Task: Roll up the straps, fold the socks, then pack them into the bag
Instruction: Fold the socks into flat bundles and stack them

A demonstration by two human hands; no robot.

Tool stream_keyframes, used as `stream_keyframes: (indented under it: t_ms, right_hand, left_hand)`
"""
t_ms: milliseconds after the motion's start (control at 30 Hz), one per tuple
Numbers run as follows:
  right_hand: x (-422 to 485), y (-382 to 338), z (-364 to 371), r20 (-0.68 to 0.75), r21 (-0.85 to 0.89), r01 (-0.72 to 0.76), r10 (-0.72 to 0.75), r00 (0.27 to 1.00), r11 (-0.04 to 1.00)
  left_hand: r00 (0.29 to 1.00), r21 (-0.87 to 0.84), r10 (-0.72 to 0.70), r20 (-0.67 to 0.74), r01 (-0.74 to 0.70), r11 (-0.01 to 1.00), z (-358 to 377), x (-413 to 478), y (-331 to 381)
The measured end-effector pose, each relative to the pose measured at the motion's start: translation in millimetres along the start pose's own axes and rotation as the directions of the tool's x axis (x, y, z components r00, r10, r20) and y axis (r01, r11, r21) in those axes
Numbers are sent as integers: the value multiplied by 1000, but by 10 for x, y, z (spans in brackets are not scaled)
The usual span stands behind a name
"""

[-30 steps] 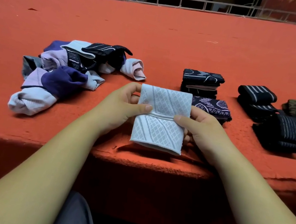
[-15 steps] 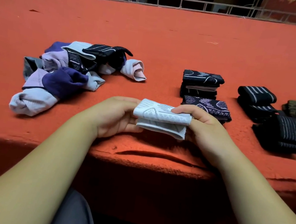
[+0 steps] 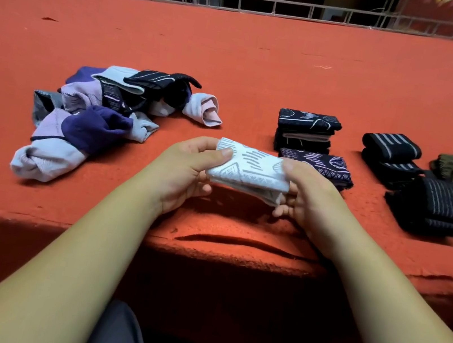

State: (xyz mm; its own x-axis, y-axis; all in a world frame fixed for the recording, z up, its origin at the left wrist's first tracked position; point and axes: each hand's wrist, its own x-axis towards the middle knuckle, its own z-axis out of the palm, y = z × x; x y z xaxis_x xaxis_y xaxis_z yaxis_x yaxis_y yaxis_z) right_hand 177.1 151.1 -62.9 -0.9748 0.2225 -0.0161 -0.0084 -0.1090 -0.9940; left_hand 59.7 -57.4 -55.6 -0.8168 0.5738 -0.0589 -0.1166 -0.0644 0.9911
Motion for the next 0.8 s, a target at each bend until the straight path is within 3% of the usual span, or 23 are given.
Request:
stream_keyframes:
  t_ms: [167, 333, 433, 600, 800]
  right_hand:
    - [-75, -32, 12, -115, -88, 101, -111, 987, 991]
    - [-38, -41, -13, -318, -231, 215, -282, 905, 949]
    - [-49, -57, -69, -400, -310, 212, -330, 855, 927]
    - [-22, -120, -315, -556, -464, 148, -417, 719, 873]
    - [40, -152, -542, -588, -436, 135, -395, 706, 890]
  left_hand:
    - [989, 66, 107, -99, -100, 993, 87, 62, -44]
    - [920, 200, 261, -293, -208, 957, 312, 146, -81]
    - [913, 268, 323, -251, -255, 929, 459, 197, -86]
    - [930, 199, 326, -169, -292, 935, 739, 305, -46]
    - [917, 269, 374, -137, -329, 905, 959, 488, -82]
